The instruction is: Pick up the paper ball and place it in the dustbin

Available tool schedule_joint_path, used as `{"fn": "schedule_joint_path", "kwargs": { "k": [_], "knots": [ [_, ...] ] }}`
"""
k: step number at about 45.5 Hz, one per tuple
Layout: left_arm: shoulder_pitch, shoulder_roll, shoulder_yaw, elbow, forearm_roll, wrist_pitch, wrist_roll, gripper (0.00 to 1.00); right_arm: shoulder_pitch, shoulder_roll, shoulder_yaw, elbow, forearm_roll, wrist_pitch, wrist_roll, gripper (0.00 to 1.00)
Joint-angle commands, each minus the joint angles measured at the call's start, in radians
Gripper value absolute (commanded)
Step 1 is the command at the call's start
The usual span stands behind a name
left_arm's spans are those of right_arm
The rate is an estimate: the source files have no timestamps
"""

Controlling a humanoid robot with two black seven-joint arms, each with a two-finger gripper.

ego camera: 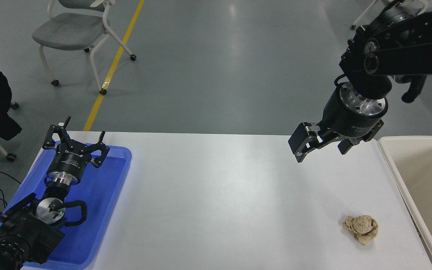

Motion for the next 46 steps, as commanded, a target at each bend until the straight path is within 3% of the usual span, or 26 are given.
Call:
{"fn": "schedule_joint_path", "kwargs": {
  "k": [1, 25, 46],
  "knots": [
    [0.0, -0.002, -0.002, 0.0, 0.0, 0.0, 0.0, 1.0, 0.004, 0.009, -0.004, -0.001, 0.005, -0.006, 0.0, 1.0],
    [0.0, -0.002, 0.0, 0.0, 0.0, 0.0, 0.0, 1.0, -0.039, -0.11, -0.027, 0.002, -0.03, -0.009, 0.0, 1.0],
    [0.0, -0.002, 0.0, 0.0, 0.0, 0.0, 0.0, 1.0, -0.375, -0.46, 0.037, -0.009, -0.469, -0.113, 0.001, 1.0]
  ]
}}
